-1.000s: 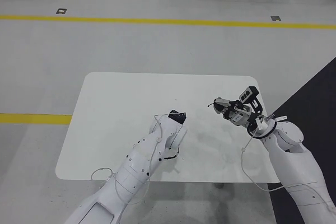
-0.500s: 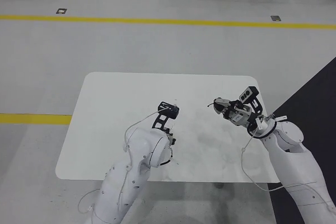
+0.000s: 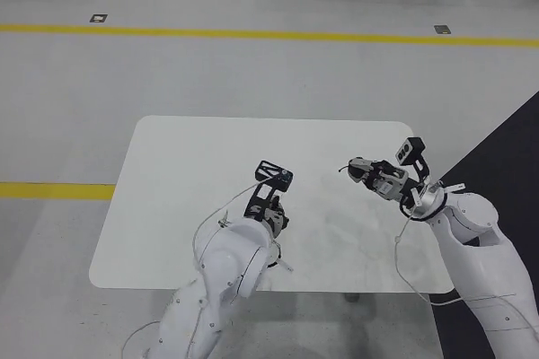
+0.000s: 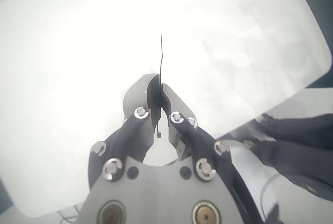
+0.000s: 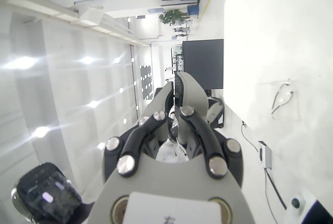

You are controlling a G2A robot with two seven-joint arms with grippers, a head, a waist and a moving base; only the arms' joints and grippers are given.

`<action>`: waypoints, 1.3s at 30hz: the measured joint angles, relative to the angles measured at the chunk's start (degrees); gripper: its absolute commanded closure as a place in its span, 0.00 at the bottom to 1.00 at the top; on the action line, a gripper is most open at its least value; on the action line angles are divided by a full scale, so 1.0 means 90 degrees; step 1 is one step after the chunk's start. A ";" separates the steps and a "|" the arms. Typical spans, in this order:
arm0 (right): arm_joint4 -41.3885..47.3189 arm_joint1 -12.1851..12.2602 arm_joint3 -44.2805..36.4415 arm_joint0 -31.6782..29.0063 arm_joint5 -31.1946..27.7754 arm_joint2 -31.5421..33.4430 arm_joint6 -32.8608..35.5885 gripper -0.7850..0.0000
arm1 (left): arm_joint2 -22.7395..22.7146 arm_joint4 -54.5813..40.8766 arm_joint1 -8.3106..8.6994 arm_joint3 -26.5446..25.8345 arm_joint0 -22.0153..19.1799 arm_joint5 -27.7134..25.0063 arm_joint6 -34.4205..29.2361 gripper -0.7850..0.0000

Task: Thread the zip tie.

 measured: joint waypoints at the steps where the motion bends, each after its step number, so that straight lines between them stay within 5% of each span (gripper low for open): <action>1: -0.0082 0.0040 0.0012 0.0036 0.0464 0.0076 0.0186 1.00 | 0.0127 0.0634 0.0020 -0.0178 0.0165 0.0087 0.0151 1.00; 8: 0.0530 0.0093 0.0229 0.0355 0.2338 0.0075 0.0850 1.00 | 0.0326 0.2268 0.0038 -0.0284 0.0496 0.0176 0.0223 1.00; 16: 0.0560 0.0088 0.0223 0.0324 0.2302 0.0073 0.0737 1.00 | 0.0486 0.2479 0.0063 -0.0269 0.0537 -0.0038 0.0454 1.00; 22: 0.0569 0.0125 0.0049 0.0354 0.2440 0.0223 0.0346 1.00 | 0.1471 0.5295 0.0121 -0.0279 0.0846 -0.0582 0.1223 1.00; 27: 0.0066 0.0175 -0.0242 0.0359 0.2597 0.0079 0.0339 1.00 | 0.1657 0.6454 0.0072 -0.0052 0.0862 -0.0769 0.1099 1.00; 39: 0.0066 0.0175 -0.0241 0.0362 0.2592 0.0078 0.0333 1.00 | 0.1639 0.6512 0.0067 -0.0021 0.0849 -0.0752 0.1067 1.00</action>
